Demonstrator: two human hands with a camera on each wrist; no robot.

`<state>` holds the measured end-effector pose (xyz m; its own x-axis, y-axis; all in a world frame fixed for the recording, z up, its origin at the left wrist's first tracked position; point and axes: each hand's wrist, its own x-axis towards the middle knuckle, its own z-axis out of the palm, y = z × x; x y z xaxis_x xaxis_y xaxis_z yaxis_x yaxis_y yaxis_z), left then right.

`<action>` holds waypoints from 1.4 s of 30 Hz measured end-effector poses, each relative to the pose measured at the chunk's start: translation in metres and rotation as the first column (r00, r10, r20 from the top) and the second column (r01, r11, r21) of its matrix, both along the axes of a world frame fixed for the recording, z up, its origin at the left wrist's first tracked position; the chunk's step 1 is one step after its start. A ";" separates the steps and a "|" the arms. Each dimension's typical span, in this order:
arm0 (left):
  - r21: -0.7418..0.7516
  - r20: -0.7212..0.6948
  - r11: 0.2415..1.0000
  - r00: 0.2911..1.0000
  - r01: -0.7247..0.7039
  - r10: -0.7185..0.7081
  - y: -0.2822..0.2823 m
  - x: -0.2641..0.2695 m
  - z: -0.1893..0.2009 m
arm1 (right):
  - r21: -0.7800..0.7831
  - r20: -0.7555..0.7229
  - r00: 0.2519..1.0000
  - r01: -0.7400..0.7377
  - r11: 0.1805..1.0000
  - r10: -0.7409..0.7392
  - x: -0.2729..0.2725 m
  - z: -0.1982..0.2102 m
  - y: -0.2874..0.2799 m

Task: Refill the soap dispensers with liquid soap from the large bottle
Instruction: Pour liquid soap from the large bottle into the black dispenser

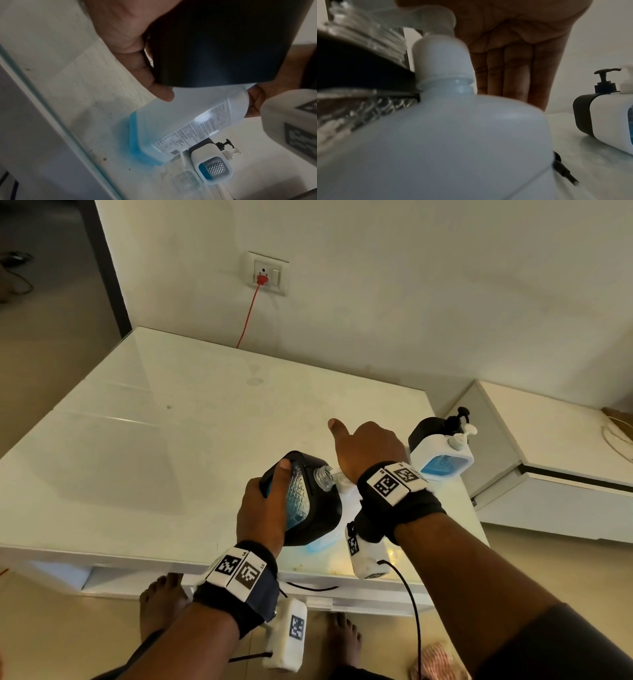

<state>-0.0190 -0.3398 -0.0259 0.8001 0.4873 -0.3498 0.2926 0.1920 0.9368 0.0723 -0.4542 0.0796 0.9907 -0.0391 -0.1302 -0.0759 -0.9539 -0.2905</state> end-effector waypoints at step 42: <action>-0.033 -0.005 0.999 1.000 -0.008 0.008 -0.002 0.000 0.003 | 0.014 0.013 1.000 -0.010 1.000 0.010 0.007 -0.008 -0.002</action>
<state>-0.0187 -0.3413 -0.0228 0.7945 0.4817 -0.3698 0.2960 0.2247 0.9284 0.0796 -0.4559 0.0714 0.9926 -0.0271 -0.1183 -0.0623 -0.9503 -0.3052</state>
